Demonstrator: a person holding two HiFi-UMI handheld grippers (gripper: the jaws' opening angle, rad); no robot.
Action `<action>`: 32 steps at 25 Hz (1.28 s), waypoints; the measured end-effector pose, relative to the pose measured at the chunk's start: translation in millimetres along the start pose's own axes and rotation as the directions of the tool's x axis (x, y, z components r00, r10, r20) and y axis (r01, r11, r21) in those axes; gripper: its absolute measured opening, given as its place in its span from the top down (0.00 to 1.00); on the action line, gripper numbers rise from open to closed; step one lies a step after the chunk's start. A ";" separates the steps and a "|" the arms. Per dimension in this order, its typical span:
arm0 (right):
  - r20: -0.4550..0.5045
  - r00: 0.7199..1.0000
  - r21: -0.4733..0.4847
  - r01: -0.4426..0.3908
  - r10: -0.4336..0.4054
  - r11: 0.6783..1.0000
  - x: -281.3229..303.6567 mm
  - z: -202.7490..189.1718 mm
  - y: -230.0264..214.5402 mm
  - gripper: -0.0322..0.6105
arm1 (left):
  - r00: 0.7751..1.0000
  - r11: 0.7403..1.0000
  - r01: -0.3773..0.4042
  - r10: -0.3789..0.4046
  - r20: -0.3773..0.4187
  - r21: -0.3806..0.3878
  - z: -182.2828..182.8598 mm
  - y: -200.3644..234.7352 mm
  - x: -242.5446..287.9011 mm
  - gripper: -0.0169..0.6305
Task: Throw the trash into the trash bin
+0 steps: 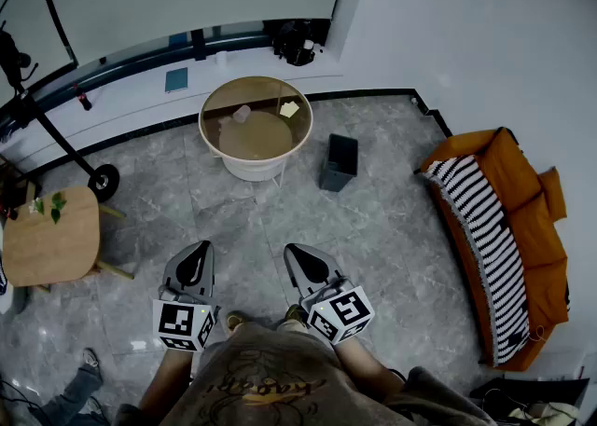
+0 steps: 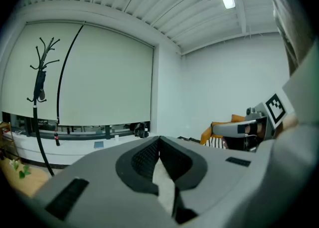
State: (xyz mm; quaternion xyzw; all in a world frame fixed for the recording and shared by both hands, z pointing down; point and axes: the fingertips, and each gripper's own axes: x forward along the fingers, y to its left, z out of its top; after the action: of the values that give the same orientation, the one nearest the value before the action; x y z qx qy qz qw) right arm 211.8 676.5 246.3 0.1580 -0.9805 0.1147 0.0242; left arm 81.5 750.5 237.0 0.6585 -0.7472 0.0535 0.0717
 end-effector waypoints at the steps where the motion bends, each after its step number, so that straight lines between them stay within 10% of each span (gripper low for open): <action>1: 0.001 1.000 0.000 0.001 -0.001 1.000 0.9 -0.5 1.7 0.92 | 1.000 1.000 0.001 -0.001 0.000 0.001 -0.4 1.0 -0.8 0.94; 32: 0.059 0.990 0.050 0.122 -0.125 0.991 45.3 -14.9 -6.5 0.92 | 0.992 0.993 0.121 -0.121 -0.023 -0.006 -25.6 57.6 34.9 0.94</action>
State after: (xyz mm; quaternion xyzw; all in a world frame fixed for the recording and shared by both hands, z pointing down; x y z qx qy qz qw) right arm 171.0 660.2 266.0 0.2223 -0.9662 0.1308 -0.0029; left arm 21.0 728.1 269.3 0.7017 -0.7052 0.0547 0.0851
